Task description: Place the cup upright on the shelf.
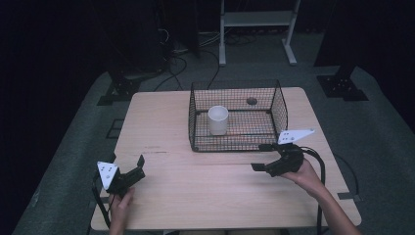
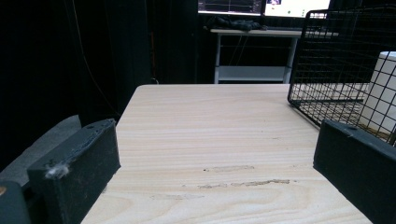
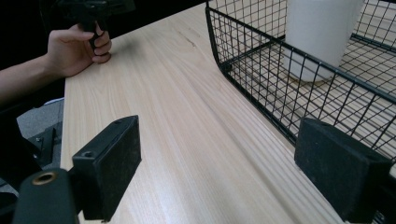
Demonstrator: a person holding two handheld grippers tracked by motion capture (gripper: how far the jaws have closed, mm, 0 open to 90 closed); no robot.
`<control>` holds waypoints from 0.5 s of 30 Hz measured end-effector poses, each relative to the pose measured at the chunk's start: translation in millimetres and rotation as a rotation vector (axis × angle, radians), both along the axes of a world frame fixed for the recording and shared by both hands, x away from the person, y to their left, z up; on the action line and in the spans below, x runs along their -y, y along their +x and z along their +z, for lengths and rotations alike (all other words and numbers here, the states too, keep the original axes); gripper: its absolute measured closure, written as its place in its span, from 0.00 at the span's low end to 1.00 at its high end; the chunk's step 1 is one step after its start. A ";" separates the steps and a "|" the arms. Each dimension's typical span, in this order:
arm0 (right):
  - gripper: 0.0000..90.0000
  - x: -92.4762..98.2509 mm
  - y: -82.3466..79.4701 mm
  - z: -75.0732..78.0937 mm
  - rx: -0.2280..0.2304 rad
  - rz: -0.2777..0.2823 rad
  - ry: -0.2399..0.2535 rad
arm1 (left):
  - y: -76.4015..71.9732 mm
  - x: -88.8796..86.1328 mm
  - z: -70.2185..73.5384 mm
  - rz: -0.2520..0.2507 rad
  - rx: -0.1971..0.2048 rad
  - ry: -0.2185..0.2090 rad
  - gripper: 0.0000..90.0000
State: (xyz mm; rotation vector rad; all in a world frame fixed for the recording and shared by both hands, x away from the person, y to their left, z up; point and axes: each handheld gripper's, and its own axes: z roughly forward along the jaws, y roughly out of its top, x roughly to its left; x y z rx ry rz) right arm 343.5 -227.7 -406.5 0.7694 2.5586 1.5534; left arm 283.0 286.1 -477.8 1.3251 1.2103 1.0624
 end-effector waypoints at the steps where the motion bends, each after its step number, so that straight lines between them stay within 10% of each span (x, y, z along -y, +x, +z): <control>1: 0.15 -0.2 -1.2 -1.5 0.002 -0.004 -0.010 | 0.0 0.0 0.0 0.000 0.000 0.000 0.00; 15: 0.15 3.9 -12.1 -22.0 -0.006 -0.027 -0.011 | 0.1 0.1 0.0 0.001 0.000 -0.001 0.00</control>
